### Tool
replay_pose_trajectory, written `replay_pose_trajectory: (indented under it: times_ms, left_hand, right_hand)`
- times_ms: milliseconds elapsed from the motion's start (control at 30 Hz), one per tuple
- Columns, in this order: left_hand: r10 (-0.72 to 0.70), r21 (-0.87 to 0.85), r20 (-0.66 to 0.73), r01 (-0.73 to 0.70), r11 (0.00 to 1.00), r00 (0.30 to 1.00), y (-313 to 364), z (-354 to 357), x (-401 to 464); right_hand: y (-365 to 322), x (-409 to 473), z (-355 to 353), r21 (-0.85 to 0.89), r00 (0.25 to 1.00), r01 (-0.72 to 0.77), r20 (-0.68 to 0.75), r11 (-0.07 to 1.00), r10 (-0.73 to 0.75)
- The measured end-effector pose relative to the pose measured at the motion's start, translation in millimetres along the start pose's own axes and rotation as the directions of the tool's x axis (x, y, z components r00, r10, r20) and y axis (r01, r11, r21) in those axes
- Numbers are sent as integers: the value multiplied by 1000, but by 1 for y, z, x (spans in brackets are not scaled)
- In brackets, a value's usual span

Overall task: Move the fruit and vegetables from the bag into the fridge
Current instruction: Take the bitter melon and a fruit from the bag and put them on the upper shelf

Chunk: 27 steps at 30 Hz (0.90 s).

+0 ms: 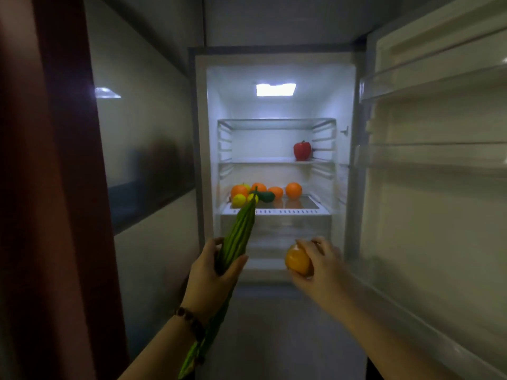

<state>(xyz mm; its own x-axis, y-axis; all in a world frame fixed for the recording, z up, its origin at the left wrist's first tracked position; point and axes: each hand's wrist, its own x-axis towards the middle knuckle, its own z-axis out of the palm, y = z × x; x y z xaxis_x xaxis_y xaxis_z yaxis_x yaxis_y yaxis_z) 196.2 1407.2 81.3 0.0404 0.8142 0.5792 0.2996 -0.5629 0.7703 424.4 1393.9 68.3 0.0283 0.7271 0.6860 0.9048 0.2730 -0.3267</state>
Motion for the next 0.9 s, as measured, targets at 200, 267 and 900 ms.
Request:
replay_pose_trajectory:
  times_ms: [200, 267, 900]
  left_hand:
    - [15, -112, 33, -11, 994, 999, -13, 7, 99]
    - [26, -80, 62, -21, 997, 998, -14, 18, 134]
    - [-43, 579, 272, -128, 805, 961, -2, 79, 425]
  right_hand:
    - [3, 97, 7, -58, 994, -8, -113, 998, 1]
    - [9, 124, 6, -93, 991, -32, -135, 995, 19]
    - [83, 361, 47, -96, 983, 17, -180, 995, -34]
